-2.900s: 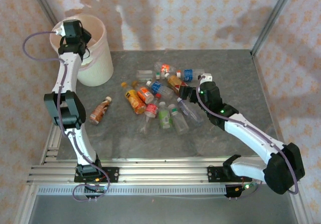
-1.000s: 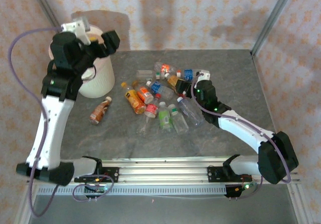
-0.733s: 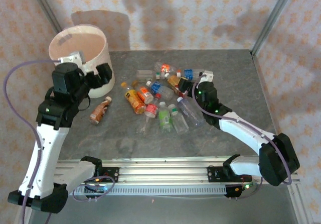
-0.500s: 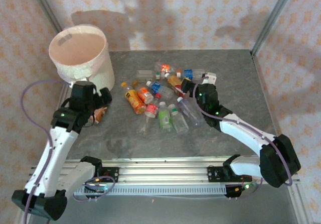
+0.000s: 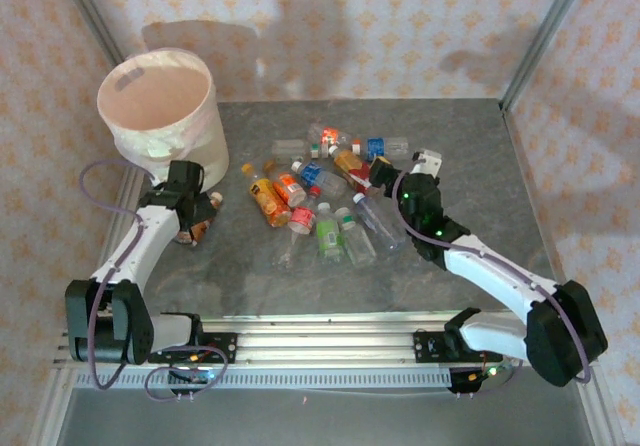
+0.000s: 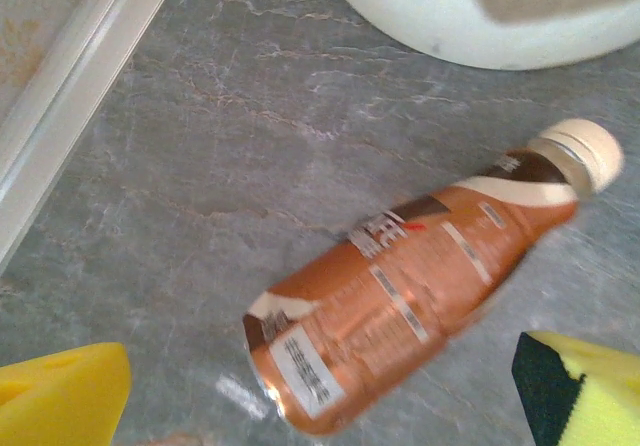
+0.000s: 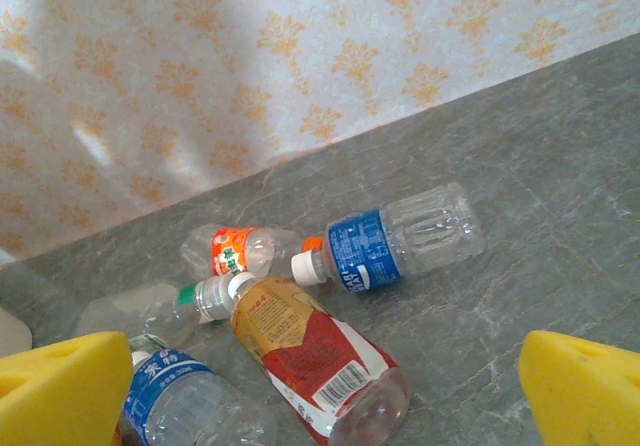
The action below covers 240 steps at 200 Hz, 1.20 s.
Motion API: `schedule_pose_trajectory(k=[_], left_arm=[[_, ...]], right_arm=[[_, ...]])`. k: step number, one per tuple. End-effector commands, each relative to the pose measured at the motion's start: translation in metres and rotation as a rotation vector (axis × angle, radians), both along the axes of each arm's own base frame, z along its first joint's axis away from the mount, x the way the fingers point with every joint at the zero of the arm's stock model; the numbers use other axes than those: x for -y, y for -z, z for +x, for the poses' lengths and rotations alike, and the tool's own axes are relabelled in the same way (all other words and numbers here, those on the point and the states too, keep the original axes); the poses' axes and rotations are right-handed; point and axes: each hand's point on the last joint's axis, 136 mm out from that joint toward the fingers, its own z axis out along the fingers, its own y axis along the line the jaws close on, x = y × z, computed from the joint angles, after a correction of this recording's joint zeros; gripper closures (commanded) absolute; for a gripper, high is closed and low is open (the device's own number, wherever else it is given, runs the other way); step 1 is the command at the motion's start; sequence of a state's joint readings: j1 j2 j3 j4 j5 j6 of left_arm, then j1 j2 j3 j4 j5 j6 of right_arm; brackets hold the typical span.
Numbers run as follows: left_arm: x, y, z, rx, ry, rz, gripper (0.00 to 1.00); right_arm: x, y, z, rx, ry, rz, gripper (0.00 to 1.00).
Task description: Put the plastic bottles in the bin
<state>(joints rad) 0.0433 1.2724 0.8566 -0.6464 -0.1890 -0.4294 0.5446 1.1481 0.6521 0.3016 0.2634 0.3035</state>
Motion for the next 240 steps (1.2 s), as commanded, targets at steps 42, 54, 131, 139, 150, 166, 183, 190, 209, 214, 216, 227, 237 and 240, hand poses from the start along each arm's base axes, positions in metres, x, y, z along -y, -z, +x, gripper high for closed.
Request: schedule_pose_trajectory(k=[42, 54, 131, 139, 150, 166, 183, 190, 209, 214, 216, 227, 237, 240], left_arm=[[0.025, 0.035, 0.029, 0.063, 0.145, -0.168, 0.0], [0.031, 0.042, 0.028, 0.048, 0.152, -0.202, 0.0], [0.052, 0.055, 0.009, -0.022, 0.183, -0.217, 0.0], [0.052, 0.057, 0.012, -0.042, 0.185, -0.213, 0.0], [0.051, 0.06, 0.016, -0.078, 0.184, -0.208, 0.0], [0.048, 0.065, 0.019, -0.134, 0.178, -0.185, 0.02], [0.044, 0.067, 0.022, -0.134, 0.157, -0.169, 0.06], [0.045, 0.068, 0.023, -0.125, 0.154, -0.174, 0.07], [0.048, 0.074, 0.026, -0.126, 0.15, -0.195, 0.11], [0.048, 0.077, 0.026, -0.138, 0.149, -0.198, 0.14], [0.048, 0.077, 0.026, -0.141, 0.147, -0.198, 0.15], [0.049, 0.08, 0.025, -0.158, 0.143, -0.201, 0.2], [0.051, 0.08, 0.026, -0.156, 0.147, -0.195, 0.24], [0.052, 0.079, 0.026, -0.152, 0.151, -0.191, 0.25]], right_arm=[[0.02, -0.004, -0.009, 0.013, 0.069, -0.014, 0.01], [0.02, -0.003, -0.009, 0.011, 0.068, -0.016, 0.01], [0.017, -0.001, -0.001, 0.002, 0.065, -0.024, 0.01], [0.016, -0.002, 0.0, 0.003, 0.061, -0.025, 0.01], [0.015, -0.002, 0.001, 0.002, 0.059, -0.03, 0.01], [0.016, -0.003, 0.001, 0.002, 0.059, -0.035, 0.01], [0.018, -0.001, -0.001, -0.001, 0.066, -0.039, 0.01], [0.02, 0.0, -0.002, -0.003, 0.068, -0.042, 0.01], [0.021, 0.003, -0.003, -0.008, 0.07, -0.041, 0.01], [0.021, 0.002, -0.003, -0.008, 0.071, -0.042, 0.01], [0.021, 0.002, -0.003, -0.008, 0.071, -0.042, 0.01], [0.022, 0.001, -0.003, -0.006, 0.073, -0.04, 0.01], [0.023, 0.0, -0.004, -0.005, 0.073, -0.04, 0.01], [0.023, 0.001, -0.004, -0.004, 0.073, -0.041, 0.01]])
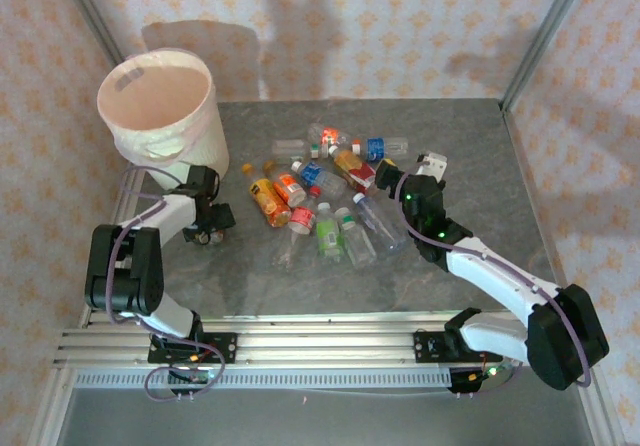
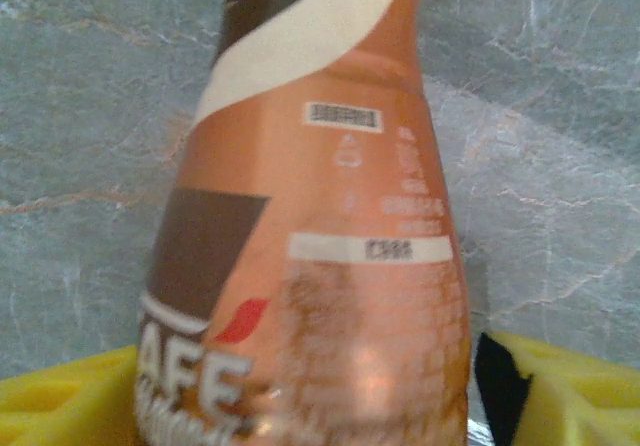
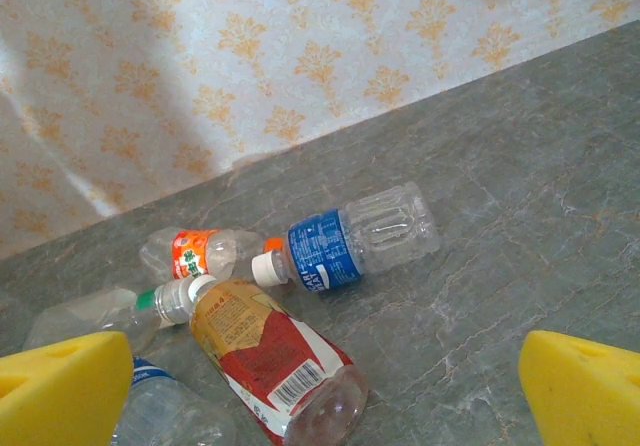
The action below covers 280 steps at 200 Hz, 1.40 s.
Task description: Put the plastic bottles in the bin
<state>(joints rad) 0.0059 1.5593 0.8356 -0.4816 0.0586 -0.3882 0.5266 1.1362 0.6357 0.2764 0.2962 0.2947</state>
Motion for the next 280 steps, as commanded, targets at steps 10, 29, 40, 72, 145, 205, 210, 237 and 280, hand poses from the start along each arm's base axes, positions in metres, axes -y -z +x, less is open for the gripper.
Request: schedule_pose_trajectory(k=[10, 29, 40, 72, 145, 205, 210, 237, 280], left_arm=[[0.003, -0.006, 0.004, 0.012, 0.0, 0.038, 0.28], [0.006, -0.01, 0.005, 0.035, 0.009, 0.047, 0.33], [0.007, -0.014, 0.005, 0.053, 0.016, 0.065, 0.37], [0.016, -0.034, 0.001, 0.132, 0.052, 0.118, 0.5], [0.05, -0.148, -0.002, 0.548, 0.201, 0.105, 0.51], [0.081, -0.246, 0.017, 0.823, 0.227, -0.076, 0.51], [0.085, -0.256, 0.02, 0.846, 0.234, -0.098, 0.52], [0.102, -0.311, 0.031, 0.978, 0.252, -0.197, 0.52], [0.07, -0.379, 0.045, 1.085, 0.1, -0.065, 0.54]], right_arm=[[0.009, -0.009, -0.002, 0.018, 0.028, -0.008, 0.01], [0.009, -0.01, -0.002, 0.02, 0.03, -0.008, 0.01], [0.009, -0.01, -0.002, 0.021, 0.029, -0.009, 0.01], [0.007, -0.017, 0.002, 0.024, 0.017, -0.024, 0.01], [0.005, -0.027, 0.009, 0.039, 0.026, -0.024, 0.01], [0.011, -0.035, 0.006, 0.054, 0.053, -0.003, 0.01], [0.012, -0.037, 0.005, 0.057, 0.053, -0.004, 0.01], [0.018, -0.04, 0.0, 0.067, 0.075, -0.005, 0.01], [0.036, -0.046, -0.017, 0.11, 0.128, 0.021, 0.01]])
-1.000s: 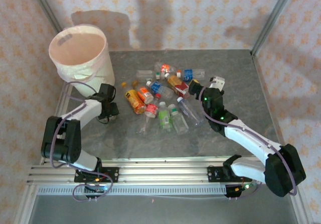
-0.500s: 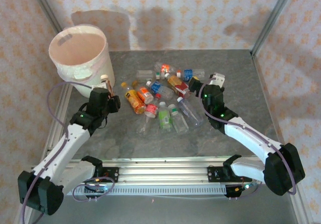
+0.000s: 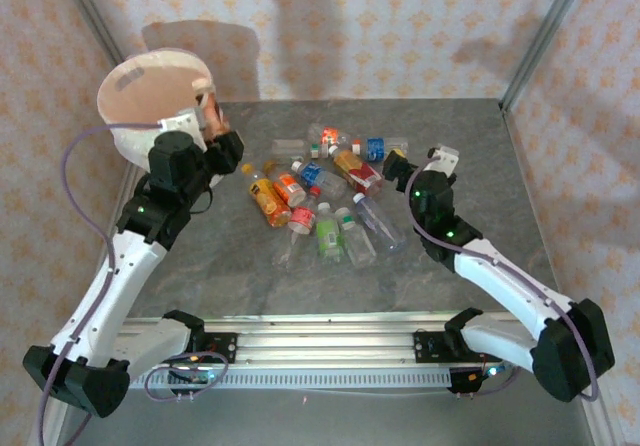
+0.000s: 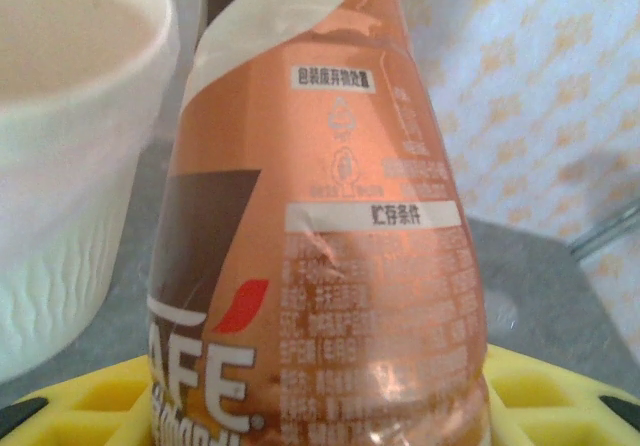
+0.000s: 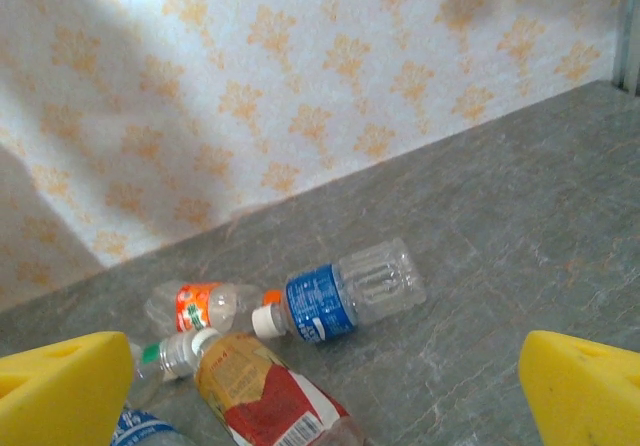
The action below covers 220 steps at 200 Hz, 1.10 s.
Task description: Put the plastic bottles in the bin
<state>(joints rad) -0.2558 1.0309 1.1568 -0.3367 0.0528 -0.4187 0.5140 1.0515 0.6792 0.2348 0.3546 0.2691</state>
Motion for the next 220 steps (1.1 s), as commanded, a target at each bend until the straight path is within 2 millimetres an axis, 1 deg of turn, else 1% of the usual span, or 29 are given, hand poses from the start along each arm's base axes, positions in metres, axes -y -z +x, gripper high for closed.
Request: schedule_pose_trajectory(k=[1, 2, 5, 6, 17, 18, 24, 25, 31, 33, 34, 41, 42, 48, 49, 59, 62, 67, 80, 101, 131, 163, 176, 195, 199, 201, 203, 206, 220], left_arm=[[-0.023, -0.044, 0.006, 0.086, -0.143, 0.008, 0.54], [-0.024, -0.047, 0.006, 0.092, -0.152, 0.008, 0.54], [-0.029, -0.046, 0.008, 0.087, -0.178, 0.026, 0.54], [-0.03, -0.05, 0.008, 0.093, -0.187, 0.026, 0.54], [-0.048, -0.054, 0.013, 0.089, -0.289, 0.083, 0.54], [-0.05, -0.057, 0.013, 0.095, -0.3, 0.083, 0.54], [-0.059, -0.061, 0.016, 0.095, -0.351, 0.113, 0.54], [-0.06, -0.06, 0.016, 0.091, -0.356, 0.125, 0.54], [-0.067, -0.067, 0.02, 0.096, -0.393, 0.149, 0.54], [-0.07, -0.065, 0.022, 0.089, -0.405, 0.165, 0.54], [-0.072, -0.069, 0.022, 0.095, -0.412, 0.163, 0.54], [-0.08, -0.07, 0.028, 0.087, -0.447, 0.195, 0.54], [-0.082, -0.073, 0.029, 0.092, -0.453, 0.194, 0.54], [-0.088, -0.072, 0.036, 0.081, -0.471, 0.212, 0.54], [-0.089, -0.075, 0.037, 0.087, -0.476, 0.21, 0.54], [-0.103, -0.072, 0.049, 0.057, -0.512, 0.216, 0.54], [-0.107, -0.073, 0.052, 0.053, -0.521, 0.215, 0.54], [-0.114, -0.068, 0.058, 0.026, -0.536, 0.213, 0.54], [-0.133, -0.062, 0.07, -0.029, -0.578, 0.21, 0.54], [-0.157, -0.044, 0.086, -0.134, -0.613, 0.238, 0.54], [-0.183, -0.027, 0.102, -0.265, -0.632, 0.315, 0.54], [-0.214, -0.009, 0.11, -0.378, -0.661, 0.419, 0.54], [-0.221, 0.001, 0.116, -0.412, -0.642, 0.448, 0.53], [-0.222, 0.029, 0.128, -0.496, -0.562, 0.438, 0.53], [-0.223, 0.035, 0.129, -0.519, -0.561, 0.443, 0.53], [-0.224, 0.034, 0.128, -0.524, -0.562, 0.445, 0.53], [-0.225, 0.042, 0.131, -0.546, -0.561, 0.45, 0.53], [-0.227, 0.048, 0.132, -0.568, -0.562, 0.459, 0.53], [-0.238, 0.059, 0.129, -0.638, -0.609, 0.503, 0.53]], right_arm=[[0.018, -0.005, -0.011, 0.03, 0.065, 0.018, 0.01], [0.018, -0.005, -0.012, 0.031, 0.065, 0.019, 0.01], [0.019, -0.006, -0.013, 0.033, 0.068, 0.02, 0.01], [0.02, -0.006, -0.013, 0.034, 0.068, 0.021, 0.01], [0.023, -0.007, -0.018, 0.038, 0.071, 0.019, 0.01], [0.023, -0.007, -0.018, 0.038, 0.07, 0.018, 0.01], [0.025, -0.008, -0.02, 0.04, 0.071, 0.017, 0.01], [0.025, -0.008, -0.021, 0.04, 0.071, 0.016, 0.01], [0.026, -0.009, -0.023, 0.039, 0.07, 0.014, 0.01], [0.026, -0.008, -0.023, 0.037, 0.07, 0.012, 0.01], [0.027, -0.009, -0.023, 0.038, 0.071, 0.011, 0.01], [0.028, -0.009, -0.026, 0.036, 0.071, 0.008, 0.01], [0.029, -0.009, -0.026, 0.035, 0.071, 0.008, 0.01], [0.029, -0.009, -0.027, 0.033, 0.069, 0.004, 0.01], [0.03, -0.009, -0.027, 0.033, 0.07, 0.004, 0.01], [0.031, -0.009, -0.029, 0.031, 0.068, 0.0, 0.01], [0.031, -0.008, -0.03, 0.03, 0.067, -0.001, 0.01], [0.031, -0.008, -0.031, 0.031, 0.067, -0.002, 0.01], [0.033, -0.008, -0.032, 0.031, 0.068, -0.002, 0.01], [0.034, -0.007, -0.035, 0.026, 0.066, -0.005, 0.01], [0.037, -0.002, -0.039, 0.017, 0.072, -0.005, 0.01], [0.039, 0.004, -0.04, 0.007, 0.075, -0.009, 0.01], [0.039, 0.003, -0.04, 0.005, 0.076, -0.012, 0.01], [0.041, 0.002, -0.04, 0.002, 0.083, -0.021, 0.01], [0.042, 0.001, -0.04, 0.002, 0.086, -0.021, 0.01], [0.042, 0.0, -0.041, 0.002, 0.087, -0.022, 0.01], [0.043, 0.0, -0.041, 0.001, 0.09, -0.023, 0.01], [0.043, -0.001, -0.041, 0.003, 0.092, -0.022, 0.01], [0.046, 0.0, -0.043, 0.001, 0.104, -0.018, 0.01]])
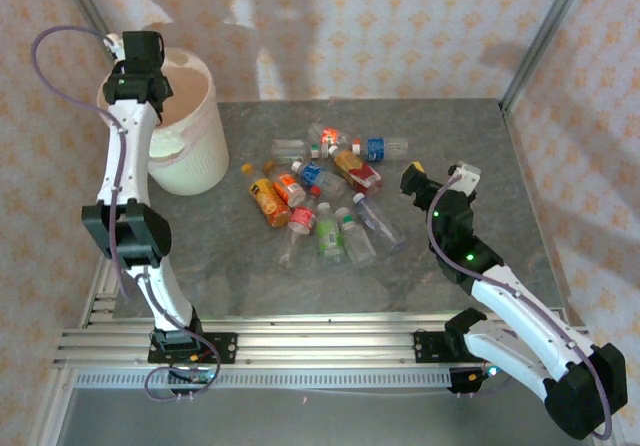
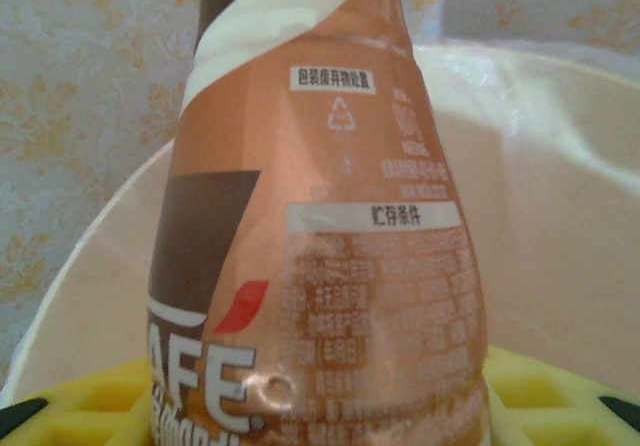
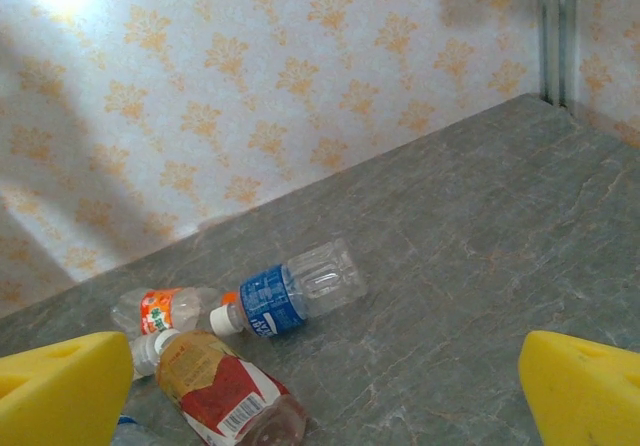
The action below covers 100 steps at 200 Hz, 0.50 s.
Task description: Put the plastic bottles in the bin
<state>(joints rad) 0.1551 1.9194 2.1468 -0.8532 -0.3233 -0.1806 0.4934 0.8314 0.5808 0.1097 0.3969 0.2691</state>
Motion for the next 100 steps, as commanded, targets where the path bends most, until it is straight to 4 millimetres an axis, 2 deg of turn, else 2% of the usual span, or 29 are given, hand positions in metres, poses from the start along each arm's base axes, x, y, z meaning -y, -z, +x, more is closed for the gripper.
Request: schedule_pose_trajectory(k=[1, 18, 46, 73, 100], left_arm=[[-0.01, 0.029, -0.011, -0.188, -0.023, 0.037, 0.53], [-0.02, 0.034, -0.011, -0.231, -0.067, 0.075, 0.53], [-0.023, 0.038, -0.01, -0.256, -0.083, 0.088, 0.47], [-0.035, 0.031, -0.023, -0.268, -0.185, 0.135, 0.32], [-0.03, 0.025, -0.023, -0.235, -0.175, 0.102, 0.25]], right_arm=[[0.011, -0.004, -0.005, 0.0, 0.042, -0.007, 0.01], [0.013, -0.001, -0.006, 0.0, 0.05, 0.004, 0.01], [0.015, 0.004, -0.008, -0.013, 0.055, -0.001, 0.01], [0.017, -0.001, -0.009, -0.012, 0.061, -0.004, 0.01], [0.018, -0.005, -0.007, -0.001, 0.064, -0.014, 0.01]])
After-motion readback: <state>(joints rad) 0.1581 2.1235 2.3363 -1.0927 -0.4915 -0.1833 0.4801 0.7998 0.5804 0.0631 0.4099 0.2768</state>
